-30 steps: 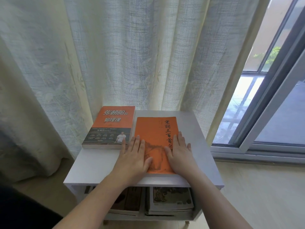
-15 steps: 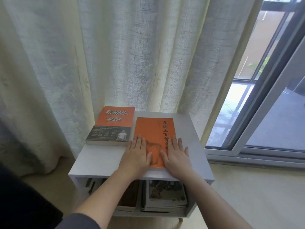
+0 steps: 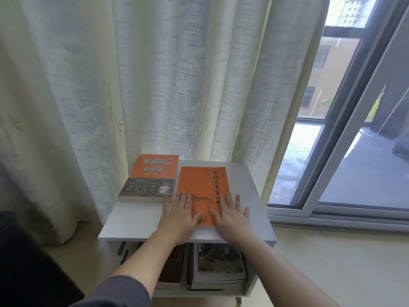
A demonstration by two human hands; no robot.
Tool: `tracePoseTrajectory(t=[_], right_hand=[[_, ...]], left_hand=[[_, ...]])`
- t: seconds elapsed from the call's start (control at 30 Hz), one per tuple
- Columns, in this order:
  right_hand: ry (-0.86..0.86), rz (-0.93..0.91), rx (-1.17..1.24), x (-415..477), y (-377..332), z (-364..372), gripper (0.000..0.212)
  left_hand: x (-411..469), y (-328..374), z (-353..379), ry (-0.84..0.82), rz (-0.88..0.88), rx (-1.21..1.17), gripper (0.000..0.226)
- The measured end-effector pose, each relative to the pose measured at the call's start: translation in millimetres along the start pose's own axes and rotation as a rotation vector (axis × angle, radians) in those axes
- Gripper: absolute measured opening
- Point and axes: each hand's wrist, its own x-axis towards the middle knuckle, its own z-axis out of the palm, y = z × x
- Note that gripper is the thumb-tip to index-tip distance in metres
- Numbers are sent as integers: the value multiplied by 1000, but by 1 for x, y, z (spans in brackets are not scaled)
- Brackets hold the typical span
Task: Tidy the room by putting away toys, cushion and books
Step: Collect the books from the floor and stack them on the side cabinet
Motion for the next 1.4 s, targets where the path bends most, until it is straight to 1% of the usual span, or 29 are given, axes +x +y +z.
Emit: tracePoseTrajectory(t=[0.1, 0.13, 0.2, 0.23, 0.3, 0.47, 0.6, 0.73, 0.87, 0.93, 1.0, 1.1, 1.13, 1.2, 1.27, 1.33, 1.4], right_hand=[[-12, -41, -71, -20, 2, 2, 69], [-21, -50, -85, -26, 2, 1, 69], [-34, -63, -113, -39, 3, 0, 68], [-35, -71, -128, -49, 2, -2, 67], [-10, -86, -123, -62, 2, -7, 65], [110, -113, -42, -67, -3, -23, 56], [168, -149, -1, -43, -7, -17, 51], [238, -148, 62, -5, -8, -7, 45], [316, -186, 71, 51, -11, -11, 42], [310, -190, 69, 66, -13, -15, 43], [284, -187, 71, 71, -15, -27, 43], [249, -178, 72, 61, -19, -52, 48], [230, -163, 64, 56, -21, -64, 47], [179, -138, 41, 41, -26, -86, 43], [123, -123, 29, 21, -34, -104, 43], [54, -98, 39, -5, -53, -134, 44], [12, -103, 42, -32, -66, -148, 43]], left_hand=[[-22, -2, -1, -41, 62, -7, 120], [-29, -3, -3, -61, 72, -4, 116], [-40, -2, -10, -94, 67, 17, 84], [-50, -1, -15, -100, 75, 11, 72], [-61, 0, -24, -85, 87, -25, 66], [-65, -11, -39, 115, 82, -146, 57], [-50, -18, -24, 273, 65, -201, 48], [-12, -21, -16, 410, 89, -175, 39], [38, -18, -24, 477, 116, -137, 37], [54, -19, -28, 459, 128, -119, 38], [61, -19, -38, 405, 112, -113, 39], [54, -17, -64, 343, 97, -140, 39], [51, -15, -78, 324, 97, -150, 39], [38, -13, -104, 262, 96, -160, 39], [20, -11, -125, 253, 114, -189, 39], [-4, -16, -157, 193, 134, -220, 37], [-30, -19, -170, 165, 159, -215, 35]])
